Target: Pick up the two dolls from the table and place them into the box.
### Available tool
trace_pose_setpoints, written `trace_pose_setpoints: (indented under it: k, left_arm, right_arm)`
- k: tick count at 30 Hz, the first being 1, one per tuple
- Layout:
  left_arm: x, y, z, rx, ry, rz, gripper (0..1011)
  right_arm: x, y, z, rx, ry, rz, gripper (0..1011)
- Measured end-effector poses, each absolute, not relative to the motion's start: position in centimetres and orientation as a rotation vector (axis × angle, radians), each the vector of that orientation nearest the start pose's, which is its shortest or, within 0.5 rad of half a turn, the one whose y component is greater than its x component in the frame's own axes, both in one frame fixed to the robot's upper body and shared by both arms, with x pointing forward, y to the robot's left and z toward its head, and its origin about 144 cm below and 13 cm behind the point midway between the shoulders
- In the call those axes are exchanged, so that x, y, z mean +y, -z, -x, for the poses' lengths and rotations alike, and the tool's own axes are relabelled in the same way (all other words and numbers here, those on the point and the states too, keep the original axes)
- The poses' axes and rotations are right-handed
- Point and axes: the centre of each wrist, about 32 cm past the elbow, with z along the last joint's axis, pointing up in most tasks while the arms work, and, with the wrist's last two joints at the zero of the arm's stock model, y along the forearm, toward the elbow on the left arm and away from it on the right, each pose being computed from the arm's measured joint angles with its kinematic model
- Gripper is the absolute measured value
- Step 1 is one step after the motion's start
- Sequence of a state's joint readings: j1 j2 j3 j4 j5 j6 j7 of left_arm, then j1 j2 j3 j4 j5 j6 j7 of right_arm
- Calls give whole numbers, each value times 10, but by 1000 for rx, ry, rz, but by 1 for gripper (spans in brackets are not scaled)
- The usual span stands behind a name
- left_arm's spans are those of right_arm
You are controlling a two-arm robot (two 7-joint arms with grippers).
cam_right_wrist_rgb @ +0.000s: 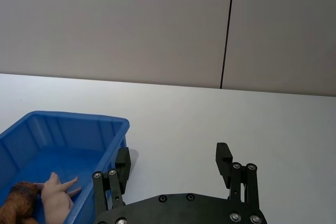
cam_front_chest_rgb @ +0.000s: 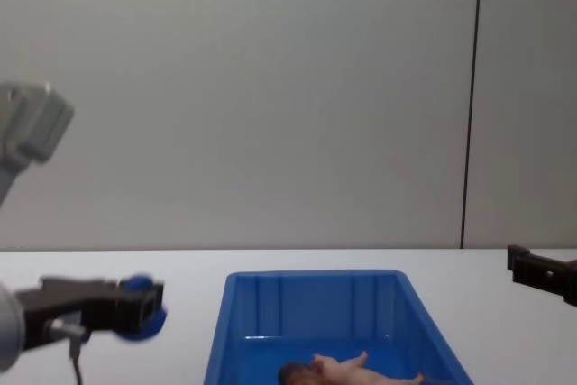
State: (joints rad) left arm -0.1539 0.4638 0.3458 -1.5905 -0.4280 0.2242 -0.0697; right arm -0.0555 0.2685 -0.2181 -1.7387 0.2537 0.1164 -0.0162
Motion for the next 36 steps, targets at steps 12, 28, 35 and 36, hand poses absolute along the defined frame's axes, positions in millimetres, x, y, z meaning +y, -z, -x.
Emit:
trace_pose_setpoints:
  k: [12, 28, 35, 36]
  left_arm:
    - [249, -1207, -492, 6, -1050, -136, 145]
    - [227, -1219, -504, 15, -832, -65, 429]
    - [221, -1220, -507, 25, -783, -49, 646]
    - [220, -1220, -507, 26, -775, -46, 669]
  right_arm:
    - [-224, -1167, -434, 46, 1333, 53, 1001]
    - [-224, -1167, -434, 46, 1333, 53, 1001]
    - [-224, -1167, -434, 46, 1333, 53, 1001]
    - [-224, -1167, -434, 46, 1333, 53, 1001]
